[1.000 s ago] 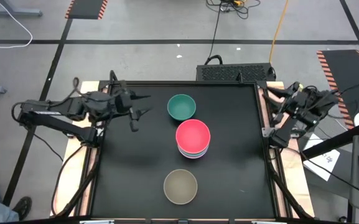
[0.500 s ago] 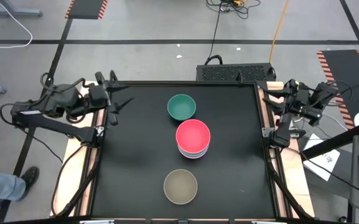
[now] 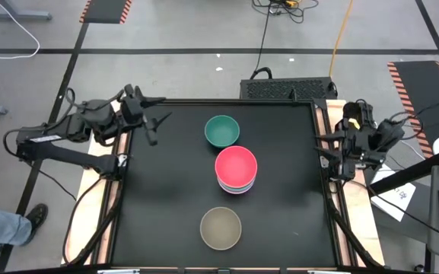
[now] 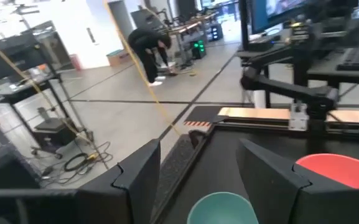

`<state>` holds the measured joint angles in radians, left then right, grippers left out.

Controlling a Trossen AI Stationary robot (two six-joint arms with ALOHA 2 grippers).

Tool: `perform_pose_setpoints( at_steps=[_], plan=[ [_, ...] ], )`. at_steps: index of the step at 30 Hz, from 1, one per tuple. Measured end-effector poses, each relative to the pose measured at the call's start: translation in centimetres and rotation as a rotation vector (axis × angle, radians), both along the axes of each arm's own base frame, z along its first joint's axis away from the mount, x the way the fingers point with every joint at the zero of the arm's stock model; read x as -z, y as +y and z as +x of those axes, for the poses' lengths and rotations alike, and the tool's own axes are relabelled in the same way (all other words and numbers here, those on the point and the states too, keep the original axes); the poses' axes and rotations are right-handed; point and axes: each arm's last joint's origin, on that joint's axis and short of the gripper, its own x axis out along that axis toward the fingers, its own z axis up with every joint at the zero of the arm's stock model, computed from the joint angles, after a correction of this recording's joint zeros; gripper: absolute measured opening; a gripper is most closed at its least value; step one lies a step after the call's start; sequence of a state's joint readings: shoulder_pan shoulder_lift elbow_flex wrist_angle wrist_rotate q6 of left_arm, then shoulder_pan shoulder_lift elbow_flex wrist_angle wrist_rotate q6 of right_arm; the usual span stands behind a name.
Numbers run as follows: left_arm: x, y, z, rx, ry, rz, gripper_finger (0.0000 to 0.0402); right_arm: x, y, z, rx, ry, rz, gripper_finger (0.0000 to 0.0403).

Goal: Nest bowls inside each other
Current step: Stack the dark green bowl on top of the light pink bowl

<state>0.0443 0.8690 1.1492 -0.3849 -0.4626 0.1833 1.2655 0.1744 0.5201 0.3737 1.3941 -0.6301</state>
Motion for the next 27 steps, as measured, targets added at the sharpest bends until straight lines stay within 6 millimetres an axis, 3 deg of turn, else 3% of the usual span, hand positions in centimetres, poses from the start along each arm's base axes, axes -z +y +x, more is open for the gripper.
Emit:
perform_pose_setpoints(
  at_steps=[5,9,14,18,22,25,27],
  plan=[
    [0.1,1.8,-0.1,-0.010,0.002,-0.017,0.0214,0.8,1.9,0.6,-0.013,0.016,-0.034,0.0155],
    [0.9,5.0,0.2,-0.057,0.026,-0.106,0.0214,1.2,3.8,1.2,-0.023,0.032,-0.046,0.0155],
    [2.0,8.9,0.4,0.017,0.047,-0.213,0.0214,1.3,6.4,2.0,-0.072,0.021,-0.047,0.0155],
    [1.3,10.8,0.5,0.055,0.066,-0.229,0.0214,-2.2,7.5,2.3,-0.009,0.040,-0.062,0.0155],
    [-0.5,10.6,0.5,0.122,0.070,-0.185,0.0214,-7.0,8.9,2.6,0.128,0.139,-0.150,0.0155],
    [-1.1,9.9,0.6,0.162,0.074,-0.128,0.0214,-8.7,9.4,2.7,0.124,0.149,-0.199,0.0155],
    [-1.0,9.8,0.7,0.169,0.085,-0.132,0.0214,-8.9,8.8,2.5,0.129,0.152,-0.198,0.0155]
  ],
)
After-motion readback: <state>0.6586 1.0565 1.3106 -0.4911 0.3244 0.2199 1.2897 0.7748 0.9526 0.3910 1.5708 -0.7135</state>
